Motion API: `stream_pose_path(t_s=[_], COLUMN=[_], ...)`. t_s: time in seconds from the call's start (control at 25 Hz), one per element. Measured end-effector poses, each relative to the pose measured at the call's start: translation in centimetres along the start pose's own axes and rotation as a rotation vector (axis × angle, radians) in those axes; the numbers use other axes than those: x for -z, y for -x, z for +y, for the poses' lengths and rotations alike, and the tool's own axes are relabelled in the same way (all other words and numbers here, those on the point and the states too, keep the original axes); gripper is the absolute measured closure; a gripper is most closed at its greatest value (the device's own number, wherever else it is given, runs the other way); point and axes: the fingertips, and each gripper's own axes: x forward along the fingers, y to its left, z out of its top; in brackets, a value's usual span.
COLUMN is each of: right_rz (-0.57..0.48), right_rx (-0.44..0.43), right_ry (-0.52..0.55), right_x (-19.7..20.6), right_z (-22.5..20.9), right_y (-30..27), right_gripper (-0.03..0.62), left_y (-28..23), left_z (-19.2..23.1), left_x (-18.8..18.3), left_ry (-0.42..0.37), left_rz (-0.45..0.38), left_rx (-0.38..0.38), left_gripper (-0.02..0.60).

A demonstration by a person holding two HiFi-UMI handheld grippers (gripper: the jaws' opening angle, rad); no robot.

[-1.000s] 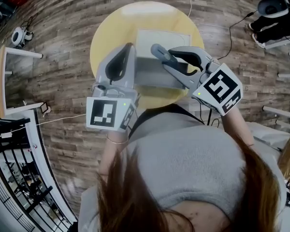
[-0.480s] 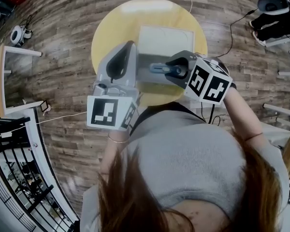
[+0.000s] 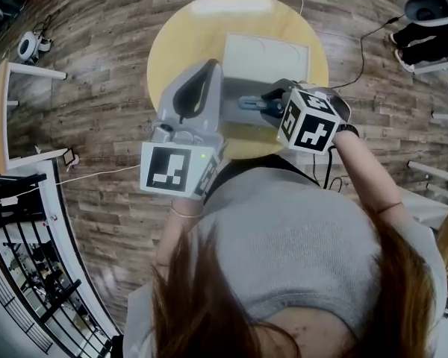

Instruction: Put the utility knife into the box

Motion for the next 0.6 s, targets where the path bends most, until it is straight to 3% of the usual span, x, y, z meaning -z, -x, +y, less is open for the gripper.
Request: stream_pose_path(t_s=[0.6], right_rz=[0.099], right_rx=[0.014], right_ry=[-0.042], right_x=[3.4], right_z=[-0.5], right_y=[-5.2], right_gripper=[0.462], left_y=[0.2], left_z=[0.0], left_x=[0.4], left_ry=[-0.002], left_rz=[0.021], left_rx=[0.007], left_gripper=[0.586])
